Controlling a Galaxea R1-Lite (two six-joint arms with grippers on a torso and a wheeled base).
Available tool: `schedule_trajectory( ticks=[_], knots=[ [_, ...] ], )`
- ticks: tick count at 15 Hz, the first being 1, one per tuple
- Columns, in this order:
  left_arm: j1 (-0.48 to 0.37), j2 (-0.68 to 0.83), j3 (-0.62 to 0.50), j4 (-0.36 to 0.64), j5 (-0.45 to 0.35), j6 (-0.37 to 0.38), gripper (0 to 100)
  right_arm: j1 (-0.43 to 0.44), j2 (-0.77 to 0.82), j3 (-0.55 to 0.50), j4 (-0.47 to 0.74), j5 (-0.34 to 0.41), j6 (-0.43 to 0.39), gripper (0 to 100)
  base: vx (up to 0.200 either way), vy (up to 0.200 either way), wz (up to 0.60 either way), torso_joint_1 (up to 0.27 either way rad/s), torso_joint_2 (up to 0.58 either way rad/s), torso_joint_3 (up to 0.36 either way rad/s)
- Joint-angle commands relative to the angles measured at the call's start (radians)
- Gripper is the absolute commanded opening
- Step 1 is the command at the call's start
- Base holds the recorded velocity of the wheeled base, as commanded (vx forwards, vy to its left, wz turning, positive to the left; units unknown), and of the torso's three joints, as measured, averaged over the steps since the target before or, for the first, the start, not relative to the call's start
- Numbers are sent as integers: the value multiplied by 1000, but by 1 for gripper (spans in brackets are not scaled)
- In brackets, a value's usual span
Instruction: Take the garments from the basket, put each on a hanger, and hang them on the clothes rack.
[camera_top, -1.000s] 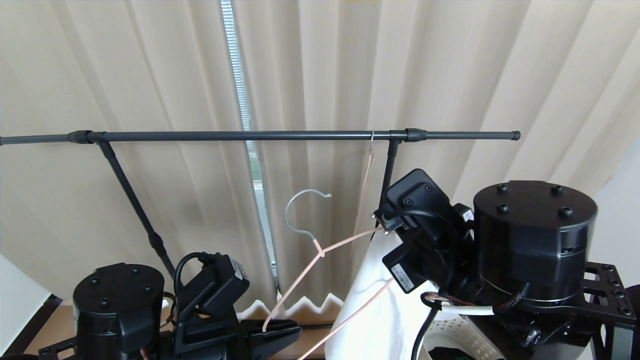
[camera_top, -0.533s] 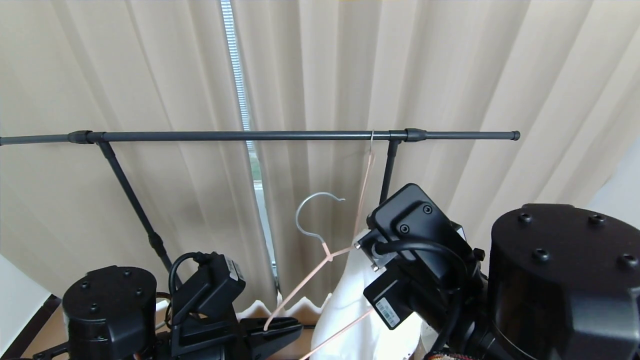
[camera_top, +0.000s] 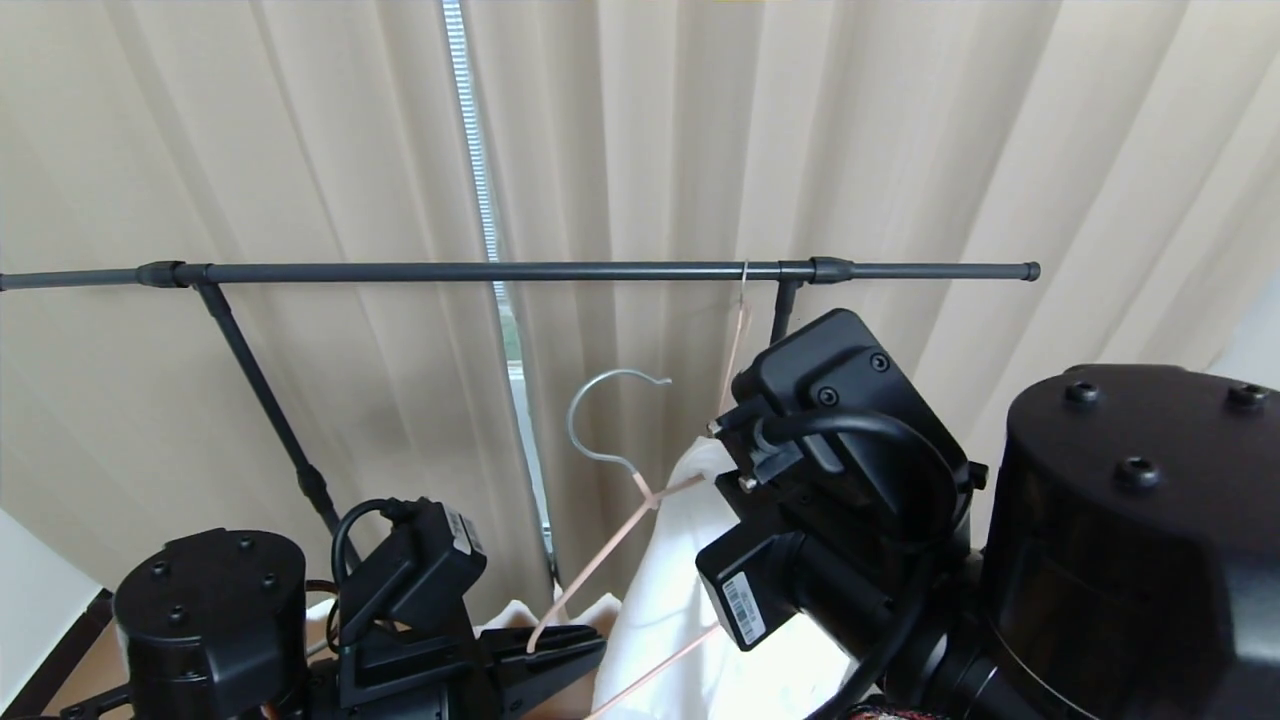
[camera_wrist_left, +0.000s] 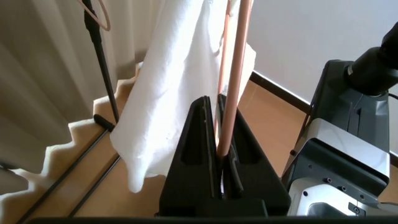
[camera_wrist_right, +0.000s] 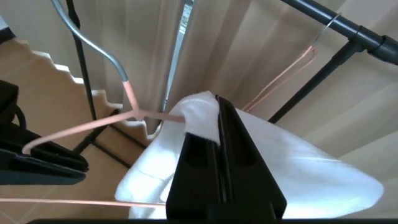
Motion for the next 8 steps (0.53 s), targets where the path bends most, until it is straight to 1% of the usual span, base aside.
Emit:
schedule_trajectory(
  ticks=[1, 3, 4, 6, 8],
  knots=[
    [0, 1, 8, -13, 0, 0, 0, 10, 2, -28, -1, 1, 20, 0, 0, 0, 0, 0, 0, 0],
    [0, -2, 19, -48, 0, 0, 0, 5, 16, -51, -3, 2, 39, 0, 0, 0, 0, 0, 0, 0],
    [0, -5, 26, -68, 0, 1, 0, -10, 29, -69, -3, -1, 55, 0, 0, 0, 0, 0, 0, 0],
    [-2, -5, 46, -106, 0, 4, 0, -56, 36, -95, -12, 1, 62, 0, 0, 0, 0, 0, 0, 0],
    [-3, -5, 57, -123, -2, 6, 0, -79, 45, -134, -12, -1, 94, 0, 0, 0, 0, 0, 0, 0]
  ],
)
